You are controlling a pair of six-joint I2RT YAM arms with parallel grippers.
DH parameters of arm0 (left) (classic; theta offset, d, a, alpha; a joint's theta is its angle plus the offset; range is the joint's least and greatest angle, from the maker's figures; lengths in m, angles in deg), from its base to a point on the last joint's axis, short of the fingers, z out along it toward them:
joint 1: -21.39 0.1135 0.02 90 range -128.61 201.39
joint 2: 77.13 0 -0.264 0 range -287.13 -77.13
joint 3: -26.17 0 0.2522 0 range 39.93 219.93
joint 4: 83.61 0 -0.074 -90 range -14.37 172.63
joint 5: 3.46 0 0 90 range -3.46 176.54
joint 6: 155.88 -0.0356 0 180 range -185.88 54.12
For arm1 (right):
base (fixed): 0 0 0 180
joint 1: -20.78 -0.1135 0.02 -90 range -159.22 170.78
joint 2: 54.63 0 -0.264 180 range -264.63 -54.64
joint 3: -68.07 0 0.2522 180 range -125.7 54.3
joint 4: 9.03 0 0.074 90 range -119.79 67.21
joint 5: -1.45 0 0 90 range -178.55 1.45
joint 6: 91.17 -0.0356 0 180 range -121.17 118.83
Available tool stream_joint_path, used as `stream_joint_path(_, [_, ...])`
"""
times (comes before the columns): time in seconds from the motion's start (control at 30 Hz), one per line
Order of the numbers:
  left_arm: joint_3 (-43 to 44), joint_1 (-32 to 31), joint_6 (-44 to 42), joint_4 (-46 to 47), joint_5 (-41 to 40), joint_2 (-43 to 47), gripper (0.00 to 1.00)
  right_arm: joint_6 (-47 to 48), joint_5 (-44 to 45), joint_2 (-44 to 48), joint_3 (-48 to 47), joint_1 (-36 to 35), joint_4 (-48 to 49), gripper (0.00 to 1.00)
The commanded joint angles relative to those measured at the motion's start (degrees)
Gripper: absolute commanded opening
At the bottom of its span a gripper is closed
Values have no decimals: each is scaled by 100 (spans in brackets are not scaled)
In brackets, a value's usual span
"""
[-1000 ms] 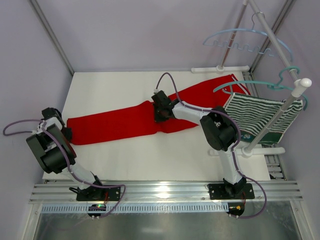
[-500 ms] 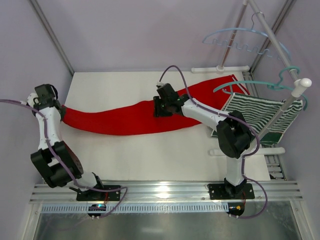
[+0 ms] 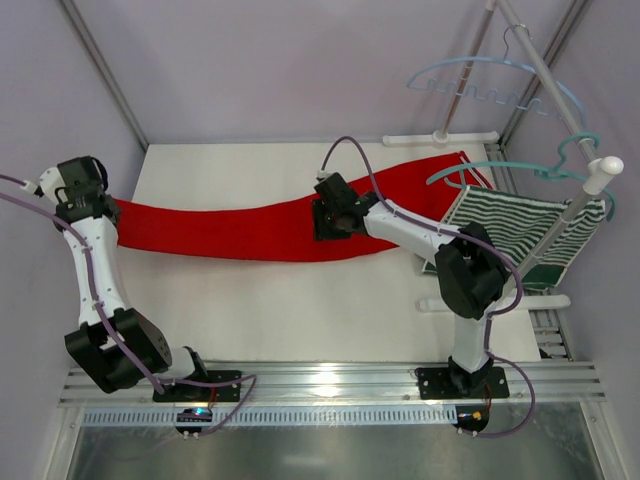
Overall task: Place the trousers on the hanger
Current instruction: Fold the trousers
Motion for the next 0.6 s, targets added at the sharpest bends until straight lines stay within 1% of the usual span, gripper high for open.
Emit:
stream_joint_path(0.0, [434,34,-385,-155,-946,122,0,-64,209,451,44,-60,-117,49])
stream_joint_path(0.23, [706,52,-429,-348,-1202,52,0,-134,499,635,140,-183,-363,50])
stream_joint_path(0.3, [916,43,-421,-428,-1080,0,0,-152,622,679,211,-192,-424,50])
stream_joint_path(0.33, [969,17,-447,-384,-809,17,0,-161,788,688,228,-218,-451,50])
stream_joint_path(0.4, [1022,-237,-735,-165,-536,87,0,-161,973,688,281,-218,-530,52])
stream_joint_path(0.47, [1162,-622,-886,-67,-420,35,0,-91,1491,600,194,-209,-678,53])
stream_joint_path(0.53, [1444,-747,-983,-268,-280,-131,0,-46,1983,443,27,-140,-959,52])
stream_joint_path(0.57, [1505,-809,-992,-339,-210,-176,0,-64,2481,416,-43,-35,-1205,49])
